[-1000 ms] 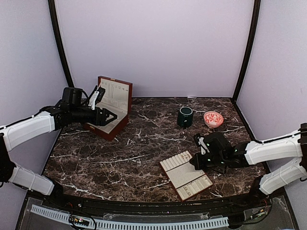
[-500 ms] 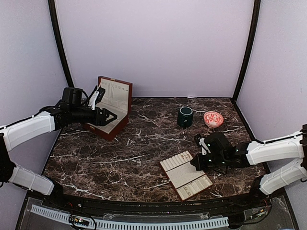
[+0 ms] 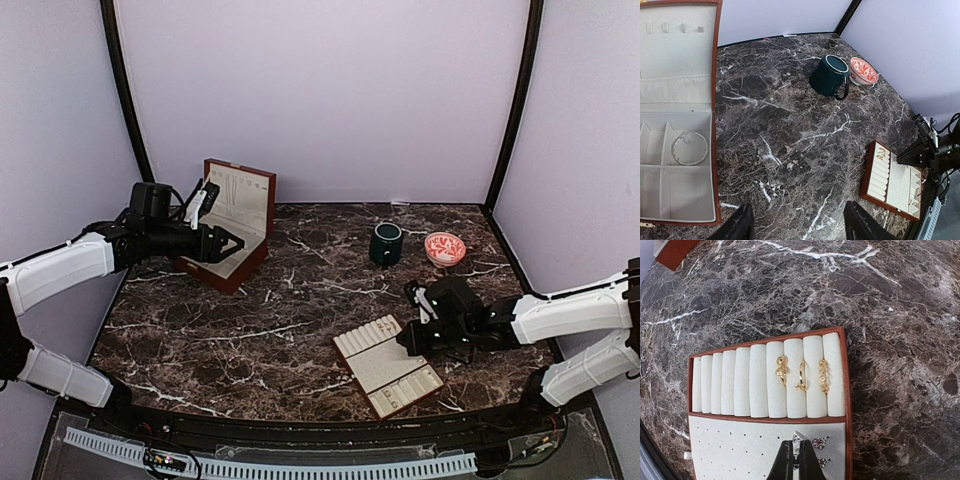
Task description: Organize the mixed jewelry
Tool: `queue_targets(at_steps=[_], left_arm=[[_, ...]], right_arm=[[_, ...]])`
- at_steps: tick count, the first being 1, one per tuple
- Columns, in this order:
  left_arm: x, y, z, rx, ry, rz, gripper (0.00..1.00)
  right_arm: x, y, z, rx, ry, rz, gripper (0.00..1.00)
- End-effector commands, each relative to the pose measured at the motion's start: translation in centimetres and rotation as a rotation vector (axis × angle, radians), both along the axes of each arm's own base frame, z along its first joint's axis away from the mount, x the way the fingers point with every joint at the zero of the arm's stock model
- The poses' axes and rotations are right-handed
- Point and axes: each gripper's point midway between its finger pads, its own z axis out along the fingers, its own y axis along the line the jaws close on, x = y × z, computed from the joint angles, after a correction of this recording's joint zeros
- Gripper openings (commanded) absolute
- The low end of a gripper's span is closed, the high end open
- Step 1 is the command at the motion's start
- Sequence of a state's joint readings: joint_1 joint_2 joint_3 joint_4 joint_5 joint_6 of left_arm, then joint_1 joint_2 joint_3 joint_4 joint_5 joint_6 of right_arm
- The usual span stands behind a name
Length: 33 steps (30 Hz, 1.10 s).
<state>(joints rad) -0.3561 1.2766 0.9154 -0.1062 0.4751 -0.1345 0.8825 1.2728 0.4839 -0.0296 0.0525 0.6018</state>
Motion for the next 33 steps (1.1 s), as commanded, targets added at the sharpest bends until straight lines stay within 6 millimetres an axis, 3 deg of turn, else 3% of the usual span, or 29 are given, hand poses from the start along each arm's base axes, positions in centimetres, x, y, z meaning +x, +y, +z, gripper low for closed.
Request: queue_targets(at_steps=[1, 12, 19, 26, 29, 33], left_arm=[[-0.4, 0.1, 0.7, -0.009, -0.029, -0.013, 0.64], [-0.4, 0.2, 0.8, -0.011, -0.032, -0.012, 0.64], [-0.4, 0.2, 0.9, -0.013, -0.032, -0.014, 0.64], [-0.5, 0.1, 1.0, -0.014, -0.037, -0.017, 0.64], [-0.5, 0.3, 1.1, -0.01, -0.043, -0.01, 0.64], [-0.6, 0.3, 1.2, -0.016, -0.047, -0.007, 0.64]], right_arm=[[0.2, 0.2, -0.4, 0.003, -0.012, 0.004, 0.0], [-0.4, -0.6, -0.9, -0.008, 0.002, -0.007, 0.0], [-0.2, -0.7, -0.4, -0.011, -0.008, -0.01, 0.18], [0.0, -0.6, 0.3, -0.011, -0.018, -0.009, 0.28], [0.1, -0.7, 0.6, -0.012, -0.025, -0.012, 0.27], [0.1, -0.8, 0.5, -0.018, -0.025, -0.016, 0.14]])
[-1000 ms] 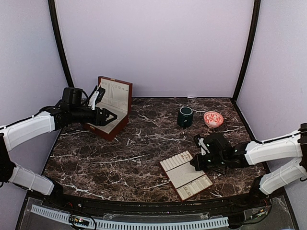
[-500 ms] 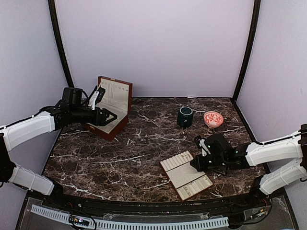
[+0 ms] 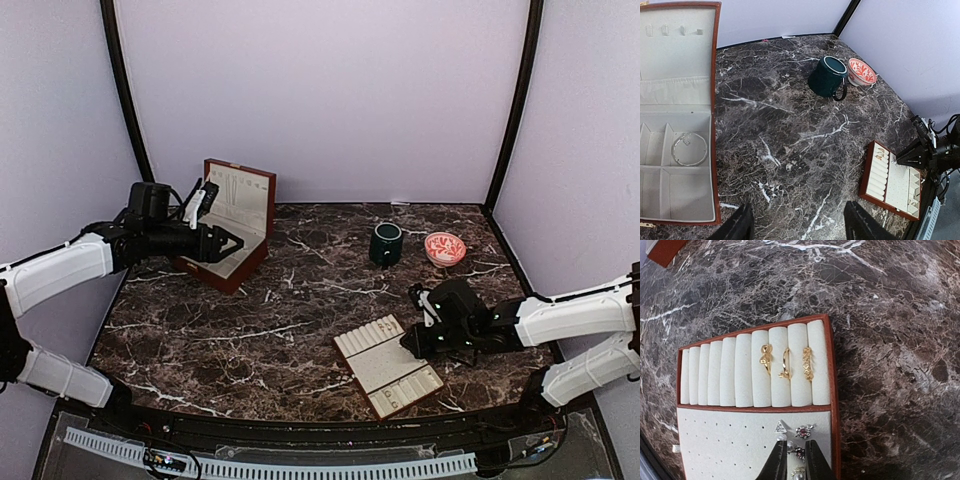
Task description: Organize the mixed jewelry
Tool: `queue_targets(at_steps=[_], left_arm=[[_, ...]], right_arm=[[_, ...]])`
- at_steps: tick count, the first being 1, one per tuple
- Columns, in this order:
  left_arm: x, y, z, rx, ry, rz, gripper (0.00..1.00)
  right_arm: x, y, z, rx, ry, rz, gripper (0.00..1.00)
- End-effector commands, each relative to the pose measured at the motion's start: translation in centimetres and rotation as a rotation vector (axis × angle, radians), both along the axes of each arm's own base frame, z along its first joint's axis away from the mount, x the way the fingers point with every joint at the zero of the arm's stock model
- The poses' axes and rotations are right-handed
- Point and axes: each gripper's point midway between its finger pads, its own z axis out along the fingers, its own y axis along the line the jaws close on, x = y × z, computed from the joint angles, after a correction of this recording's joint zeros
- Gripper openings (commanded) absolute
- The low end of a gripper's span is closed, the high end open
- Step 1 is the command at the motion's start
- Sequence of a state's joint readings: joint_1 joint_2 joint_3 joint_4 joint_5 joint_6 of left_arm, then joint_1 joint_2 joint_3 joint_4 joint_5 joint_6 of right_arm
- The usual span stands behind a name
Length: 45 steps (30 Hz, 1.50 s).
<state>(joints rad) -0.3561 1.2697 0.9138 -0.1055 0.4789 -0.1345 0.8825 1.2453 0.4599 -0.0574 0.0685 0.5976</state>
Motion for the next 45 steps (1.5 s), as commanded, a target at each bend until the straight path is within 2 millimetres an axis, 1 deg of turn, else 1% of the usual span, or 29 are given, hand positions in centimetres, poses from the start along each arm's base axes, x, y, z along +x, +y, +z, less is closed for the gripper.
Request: queue_targets(at_steps=[1, 4, 9, 13, 20, 25, 28, 30, 32, 34, 37, 39, 42, 45], left_arm=[[-0.5, 0.3, 1.0, -0.013, -0.041, -0.004, 0.64], [-0.6, 0.3, 1.0, -0.014, -0.04, -0.005, 0.64], [-0.6, 0.3, 1.0, -0.016, -0.041, -0.005, 0.64], [-0.6, 0.3, 1.2, -0.019, -0.046, -0.004, 0.64], [-0.8, 0.9, 1.5, -0.017, -0.066, 0.024, 0.64], [-0.8, 1.6, 1.8, -0.007, -0.094, 0.064, 0.64], [-0.7, 2.1, 1.9, 0.0, -0.104, 0.095, 0.65], [-0.7, 2.3, 1.6, -0.001, -0.093, 0.109, 0.66], [-0.6, 2.6, 1.1, 0.011, -0.073, 0.132, 0.67], [-0.5, 3.0, 0.7, 0.026, -0.059, 0.152, 0.67], [-0.5, 4.1, 0.0, 0.037, -0.033, 0.196, 0.7], [-0.3, 5.1, -0.5, 0.034, -0.014, 0.229, 0.72], [0.2, 6.2, -0.8, 0.019, 0.009, 0.254, 0.73], [0.6, 6.8, -0.8, -0.007, 0.028, 0.263, 0.73]], right_arm=[[0.6, 0.2, 0.9, 0.007, -0.028, -0.009, 0.12], [0.6, 0.3, 0.5, 0.008, -0.02, -0.006, 0.07], [0.6, 0.7, 0.5, 0.017, -0.018, 0.0, 0.06], [0.6, 0.6, 0.5, 0.015, -0.017, 0.0, 0.06], [1.0, 0.2, 2.7, 0.015, -0.055, -0.019, 0.19], [1.5, -0.1, 4.4, -0.004, -0.095, -0.022, 0.31], [2.0, 0.2, 5.8, -0.009, -0.113, -0.015, 0.4], [2.4, 0.8, 7.1, -0.01, -0.126, -0.005, 0.45], [3.0, 1.5, 8.2, -0.005, -0.136, 0.002, 0.48], [3.4, 2.5, 9.2, -0.005, -0.146, 0.017, 0.5], [3.4, 4.8, 9.8, -0.035, -0.162, 0.059, 0.52], [3.6, 6.8, 10.7, -0.037, -0.176, 0.084, 0.52], [3.7, 10.1, 10.7, -0.047, -0.193, 0.138, 0.5], [3.3, 13.8, 10.3, -0.044, -0.208, 0.208, 0.47]])
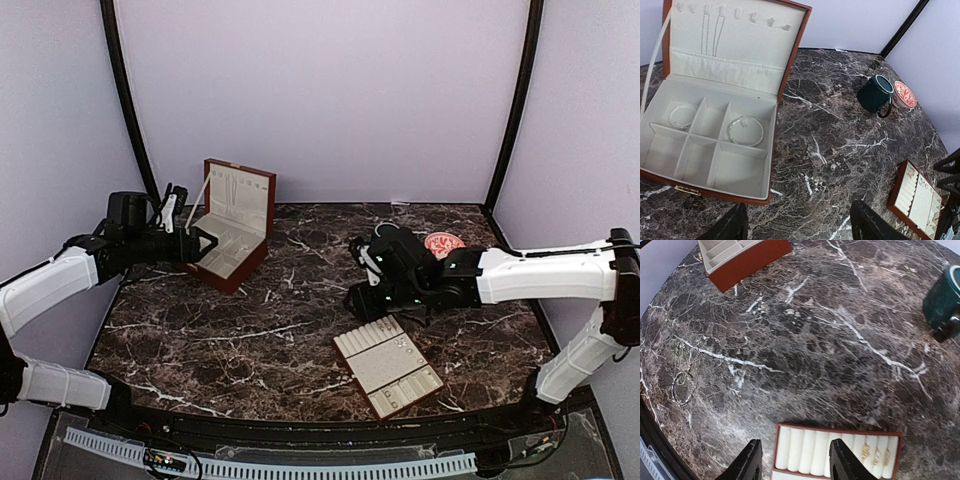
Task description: Organize the mixed jewelry
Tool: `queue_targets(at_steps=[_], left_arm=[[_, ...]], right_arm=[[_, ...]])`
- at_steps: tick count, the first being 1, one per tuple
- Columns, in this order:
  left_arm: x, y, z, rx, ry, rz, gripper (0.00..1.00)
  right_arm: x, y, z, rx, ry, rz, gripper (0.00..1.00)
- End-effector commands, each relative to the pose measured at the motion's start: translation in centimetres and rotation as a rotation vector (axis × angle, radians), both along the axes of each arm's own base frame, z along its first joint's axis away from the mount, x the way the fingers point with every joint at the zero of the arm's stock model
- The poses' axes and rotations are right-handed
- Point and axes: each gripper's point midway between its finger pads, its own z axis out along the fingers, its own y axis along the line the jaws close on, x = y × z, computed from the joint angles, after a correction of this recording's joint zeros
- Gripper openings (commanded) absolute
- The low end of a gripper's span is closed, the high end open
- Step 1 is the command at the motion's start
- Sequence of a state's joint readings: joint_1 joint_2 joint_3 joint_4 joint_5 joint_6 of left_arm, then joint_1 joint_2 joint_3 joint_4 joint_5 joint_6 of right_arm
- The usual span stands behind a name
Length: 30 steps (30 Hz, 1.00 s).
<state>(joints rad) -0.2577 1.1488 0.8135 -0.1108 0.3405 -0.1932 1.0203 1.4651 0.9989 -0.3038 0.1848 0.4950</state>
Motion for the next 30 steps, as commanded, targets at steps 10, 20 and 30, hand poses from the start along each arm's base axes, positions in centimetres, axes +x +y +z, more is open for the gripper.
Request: queue_targets(at_steps=[10, 20, 30], left_arm=[[0.1, 2.3, 1.0, -0.008, -0.015, 0.064, 0.73], [-0.1, 2.3, 1.4, -0.01, -0.027, 0.057, 0.72], [-0.3, 2.1, 1.4, -0.021, -0.024, 0.048, 0.73]], right_arm=[[-3.5, 16.7, -3.3, 0.04, -0.033, 0.406, 0.33], [-4.9, 23.2, -7.1, 0.027, -0.03, 0.59, 0.27], [-6.1, 24.9, -10.0, -0.037, -0.019, 0.646, 0.17]])
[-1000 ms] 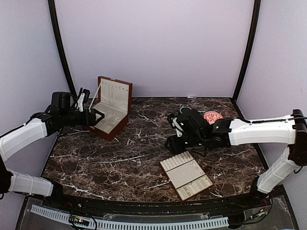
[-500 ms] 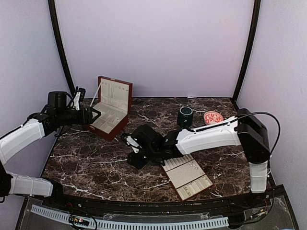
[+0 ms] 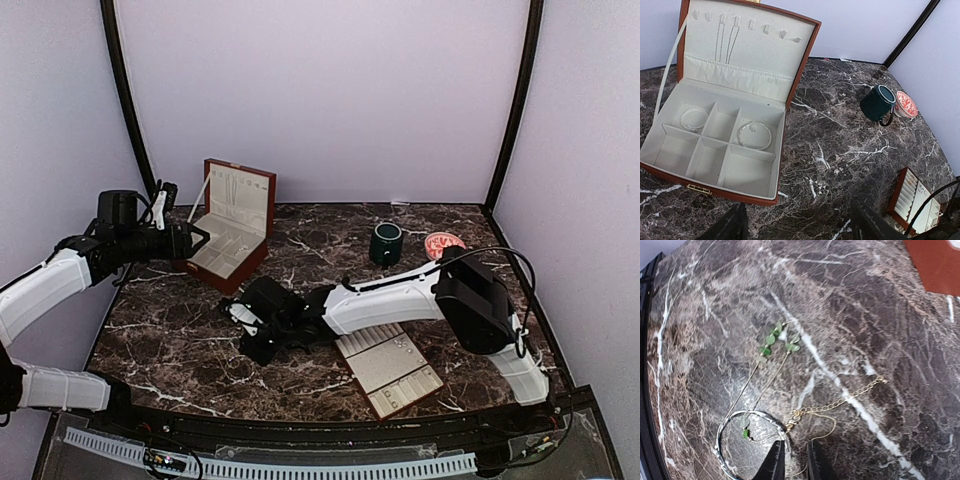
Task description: Organize the mixed jewelry
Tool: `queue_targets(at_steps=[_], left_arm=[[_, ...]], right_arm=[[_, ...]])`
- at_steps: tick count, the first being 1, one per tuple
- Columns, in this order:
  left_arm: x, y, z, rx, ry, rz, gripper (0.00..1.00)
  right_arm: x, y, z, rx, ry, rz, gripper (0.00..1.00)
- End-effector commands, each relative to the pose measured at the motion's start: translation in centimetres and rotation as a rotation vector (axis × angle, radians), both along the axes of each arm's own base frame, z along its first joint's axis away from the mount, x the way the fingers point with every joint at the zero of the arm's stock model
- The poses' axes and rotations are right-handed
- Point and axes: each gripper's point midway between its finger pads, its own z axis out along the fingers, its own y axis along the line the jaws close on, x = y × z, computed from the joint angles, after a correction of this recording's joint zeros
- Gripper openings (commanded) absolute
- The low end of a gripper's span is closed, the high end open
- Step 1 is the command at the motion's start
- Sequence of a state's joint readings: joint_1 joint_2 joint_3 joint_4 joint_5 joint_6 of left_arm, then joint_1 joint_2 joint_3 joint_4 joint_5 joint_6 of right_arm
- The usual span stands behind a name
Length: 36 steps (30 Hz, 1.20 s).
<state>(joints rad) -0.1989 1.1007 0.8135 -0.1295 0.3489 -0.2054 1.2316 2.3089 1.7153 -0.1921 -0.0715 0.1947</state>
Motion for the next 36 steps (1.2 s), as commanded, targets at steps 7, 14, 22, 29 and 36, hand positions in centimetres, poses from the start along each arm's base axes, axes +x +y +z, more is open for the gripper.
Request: queue_targets(at_steps=[7, 14, 22, 29, 36], left_arm=[[-0.4, 0.0, 0.3, -0.006, -0.006, -0.012, 0.73], [-0.4, 0.0, 0.3, -0.006, -0.007, -0.012, 0.73], [-0.5, 0.0, 0.5, -0.006, -0.013, -0.015, 0.73], [-0.4, 0.1, 0.7, 0.0, -0.023, -0.008, 0.73], [-0.5, 0.0, 0.8, -0.006, -0.03, -0.012, 0.73]], right_arm=[[-1.7, 0.7, -0.8, -0.03, -0.019, 0.058, 0.15], [-1.4, 0.5, -2.0, -0.058, -0.033, 0.042, 0.13], [-0.8, 0.3, -2.5, -0.072, -0.055, 0.018, 0.03], [0.7, -1.5, 1.7, -0.064, -0.162, -0.049, 0.0], [0.8, -4.2, 7.2, -0.033, -0.216, -0.082, 0.0]])
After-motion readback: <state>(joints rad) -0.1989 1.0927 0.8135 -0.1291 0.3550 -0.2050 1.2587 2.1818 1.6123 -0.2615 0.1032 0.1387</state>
